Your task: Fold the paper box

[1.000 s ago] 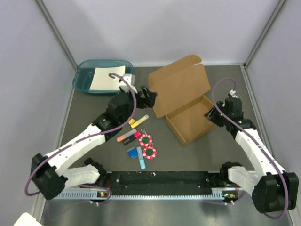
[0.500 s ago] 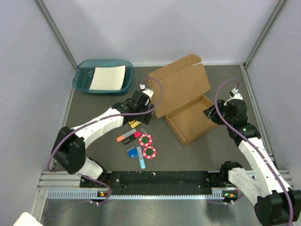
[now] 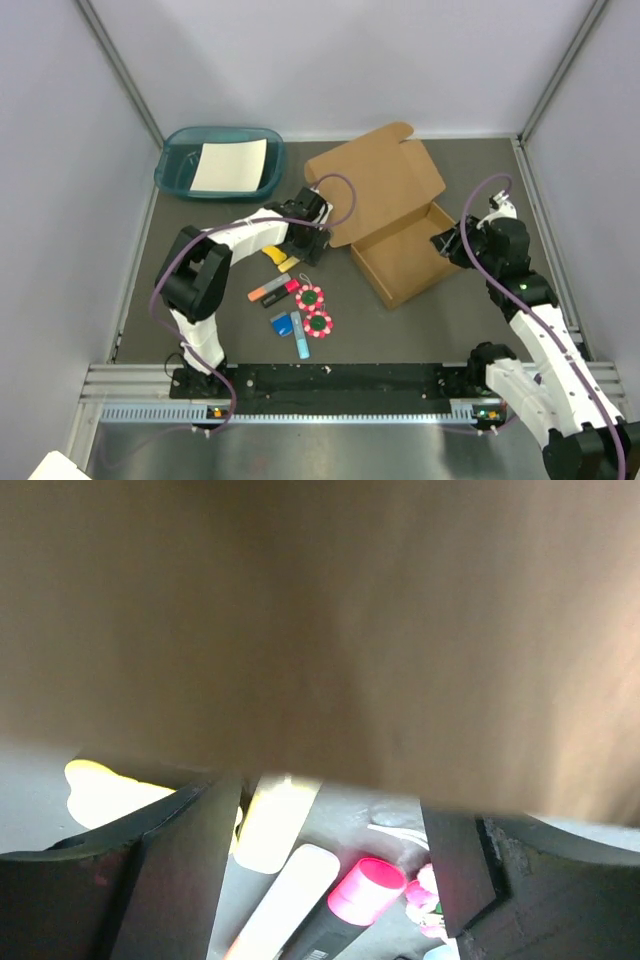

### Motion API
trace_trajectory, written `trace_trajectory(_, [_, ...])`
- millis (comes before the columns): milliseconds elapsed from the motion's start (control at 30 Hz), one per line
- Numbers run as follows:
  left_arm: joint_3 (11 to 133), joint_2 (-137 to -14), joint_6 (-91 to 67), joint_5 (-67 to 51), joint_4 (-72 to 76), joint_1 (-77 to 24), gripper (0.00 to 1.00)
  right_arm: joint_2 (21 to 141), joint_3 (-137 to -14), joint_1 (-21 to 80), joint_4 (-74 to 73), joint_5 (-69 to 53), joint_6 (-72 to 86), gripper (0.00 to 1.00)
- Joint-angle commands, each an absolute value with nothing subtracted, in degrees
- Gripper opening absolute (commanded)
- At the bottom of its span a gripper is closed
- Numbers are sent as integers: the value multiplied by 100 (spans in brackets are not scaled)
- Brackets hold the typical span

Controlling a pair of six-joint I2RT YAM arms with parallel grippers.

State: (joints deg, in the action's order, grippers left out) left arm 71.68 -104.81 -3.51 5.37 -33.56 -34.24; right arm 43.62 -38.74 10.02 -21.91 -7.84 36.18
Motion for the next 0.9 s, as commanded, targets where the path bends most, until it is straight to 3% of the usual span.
trace_trajectory(0, [7031, -10494, -501, 211, -3094, -3226, 76, 4210, -3762, 1063, -1995, -817, 3647, 39])
trace_trajectory(233, [6760, -10547, -554, -139, -3024, -3155, 59, 4263, -3744, 1063, -1986, -853, 3656, 39])
trace_trajectory(467, [6425, -10284, -685, -281, -2971, -3155, 31, 4315, -3709, 1063, -1951, -835, 3674, 39])
trace_trajectory(867, [6003, -9229, -896, -53, -3067, -3155, 3, 4421, -3964, 1055, -1960, -756, 3665, 39])
